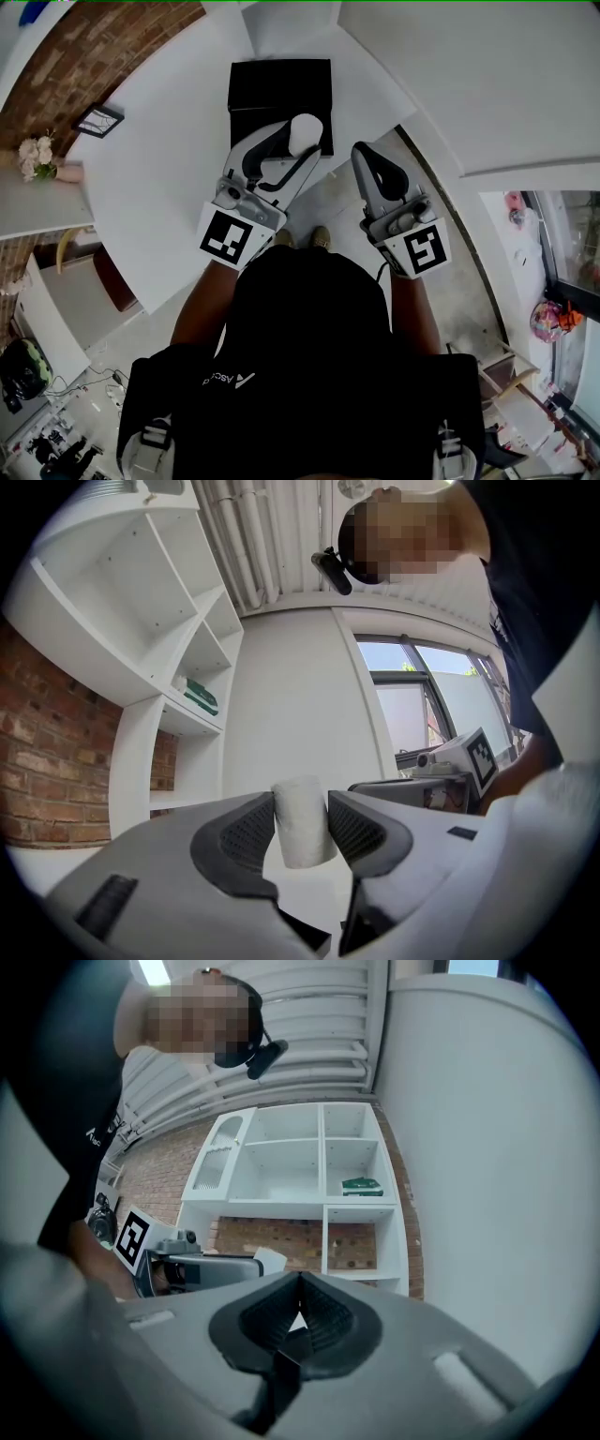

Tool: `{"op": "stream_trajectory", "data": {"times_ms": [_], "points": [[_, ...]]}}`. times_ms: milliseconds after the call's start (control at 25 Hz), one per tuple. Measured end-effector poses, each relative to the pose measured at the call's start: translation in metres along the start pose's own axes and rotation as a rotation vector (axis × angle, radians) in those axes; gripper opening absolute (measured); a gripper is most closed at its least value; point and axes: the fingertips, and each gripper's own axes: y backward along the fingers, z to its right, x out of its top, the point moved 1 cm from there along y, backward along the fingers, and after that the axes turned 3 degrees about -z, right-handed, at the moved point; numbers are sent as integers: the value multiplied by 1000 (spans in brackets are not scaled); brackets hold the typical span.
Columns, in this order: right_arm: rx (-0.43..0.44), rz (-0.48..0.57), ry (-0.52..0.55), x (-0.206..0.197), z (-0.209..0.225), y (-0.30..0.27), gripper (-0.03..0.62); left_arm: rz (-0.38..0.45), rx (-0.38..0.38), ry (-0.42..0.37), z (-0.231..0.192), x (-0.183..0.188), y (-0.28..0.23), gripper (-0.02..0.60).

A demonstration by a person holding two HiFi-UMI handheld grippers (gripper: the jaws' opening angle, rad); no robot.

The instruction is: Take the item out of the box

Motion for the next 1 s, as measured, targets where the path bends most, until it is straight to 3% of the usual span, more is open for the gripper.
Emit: {"op": "stream_trajectory", "data": {"times_ms": [320, 520, 1000], "points": [[2, 19, 7, 4, -8, 2, -2, 1, 6, 6, 1, 2, 6, 176], [5, 8, 5, 0, -10, 2, -2, 46, 12, 10, 0, 10, 4, 176], [-4, 3, 5, -3, -7, 4, -2, 33, 1, 17, 2, 6, 2, 176]]}}
